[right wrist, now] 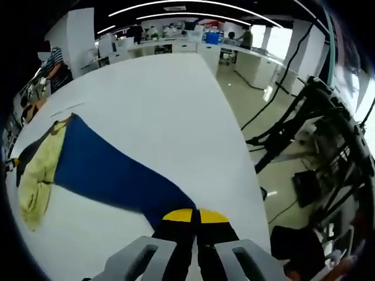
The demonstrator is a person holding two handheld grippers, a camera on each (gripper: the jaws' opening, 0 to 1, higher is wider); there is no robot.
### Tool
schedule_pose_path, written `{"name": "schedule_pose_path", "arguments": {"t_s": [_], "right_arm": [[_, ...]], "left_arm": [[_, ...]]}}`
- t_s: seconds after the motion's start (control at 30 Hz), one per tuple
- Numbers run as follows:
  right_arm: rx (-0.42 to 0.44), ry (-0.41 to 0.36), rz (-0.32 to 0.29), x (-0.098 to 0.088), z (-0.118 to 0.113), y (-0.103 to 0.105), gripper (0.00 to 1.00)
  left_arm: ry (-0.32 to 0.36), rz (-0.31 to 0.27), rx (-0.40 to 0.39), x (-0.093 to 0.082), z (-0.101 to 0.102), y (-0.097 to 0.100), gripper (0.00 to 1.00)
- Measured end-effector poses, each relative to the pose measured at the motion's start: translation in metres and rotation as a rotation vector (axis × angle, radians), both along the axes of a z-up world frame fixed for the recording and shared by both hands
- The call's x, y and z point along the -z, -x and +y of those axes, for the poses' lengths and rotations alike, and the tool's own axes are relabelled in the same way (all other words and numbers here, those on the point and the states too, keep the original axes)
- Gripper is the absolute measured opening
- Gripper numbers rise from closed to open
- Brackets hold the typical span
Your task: Fold the garment on the visible template until the final outline fits inside the template.
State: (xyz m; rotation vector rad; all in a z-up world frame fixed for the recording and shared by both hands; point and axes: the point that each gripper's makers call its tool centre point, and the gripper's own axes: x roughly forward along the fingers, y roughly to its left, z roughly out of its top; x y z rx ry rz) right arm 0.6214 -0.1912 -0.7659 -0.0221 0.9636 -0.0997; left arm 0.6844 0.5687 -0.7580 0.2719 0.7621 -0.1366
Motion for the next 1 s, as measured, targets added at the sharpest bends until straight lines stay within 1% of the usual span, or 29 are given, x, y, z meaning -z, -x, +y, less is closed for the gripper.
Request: {"name": "schedule_pose_path", "arguments": {"t_s": [0.03,0.07,0.17,0.2,0.23,0.3,0.33,0.43,0.47,0.57,0.63,0.7,0.77,0.87,0.9,1.0], "right_arm": [[-0.004,0.001,0.002,0.0,0.001,0.001,0.0],[-0.017,0.0,0.007,0.003,-0.004,-0.003,0.0],[-0.069,0.02,-0.003,0.002,-0.002,-0.005,0.0],[-0.069,0.022,-0.003,0.002,-0.001,-0.004,0.0],[-0.066,0.02,-0.014,0.0,-0.002,-0.005,0.0],[-0.058,-0.008,-0.045,-0.004,0.0,-0.007,0.0],[-0.054,-0.018,-0.054,-0.006,0.001,-0.008,0.03],[-0.071,-0.033,-0.09,-0.011,0.004,-0.013,0.19],[-0.083,-0.047,-0.108,-0.014,0.009,-0.014,0.24],[-0.115,-0.093,-0.139,-0.021,0.023,-0.016,0.34],[-0.131,-0.117,-0.151,-0.024,0.03,-0.016,0.4],[-0.164,-0.133,-0.167,-0.028,0.041,-0.016,0.48],[-0.193,-0.148,-0.18,-0.029,0.049,-0.018,0.54],[-0.254,-0.196,-0.203,-0.037,0.075,-0.015,0.61],[-0.263,-0.203,-0.204,-0.037,0.079,-0.015,0.62],[-0.339,-0.227,-0.204,-0.041,0.105,-0.011,0.67]], "left_arm": [[-0.001,0.001,0.0,0.0,0.0,0.0,0.0],[-0.006,0.003,0.001,0.001,0.0,0.001,0.0],[-0.01,0.0,0.003,0.0,-0.002,0.002,0.0],[-0.008,-0.005,0.007,-0.002,-0.003,0.002,0.0],[-0.007,-0.006,0.008,-0.002,-0.003,0.003,0.0],[0.004,-0.018,0.006,-0.006,-0.004,0.003,0.04],[0.02,-0.027,0.003,-0.008,-0.005,0.004,0.06],[0.039,-0.044,0.009,-0.014,-0.009,0.007,0.1],[0.054,-0.05,0.012,-0.016,-0.011,0.008,0.13],[0.117,-0.072,0.017,-0.021,-0.021,0.012,0.24],[0.149,-0.074,0.032,-0.023,-0.029,0.016,0.3],[0.173,-0.072,0.045,-0.023,-0.036,0.021,0.36],[0.185,-0.082,0.075,-0.026,-0.045,0.026,0.4],[0.219,-0.096,0.095,-0.028,-0.057,0.036,0.5],[0.224,-0.098,0.1,-0.028,-0.059,0.037,0.53],[0.26,-0.106,0.126,-0.03,-0.072,0.047,0.58]]}}
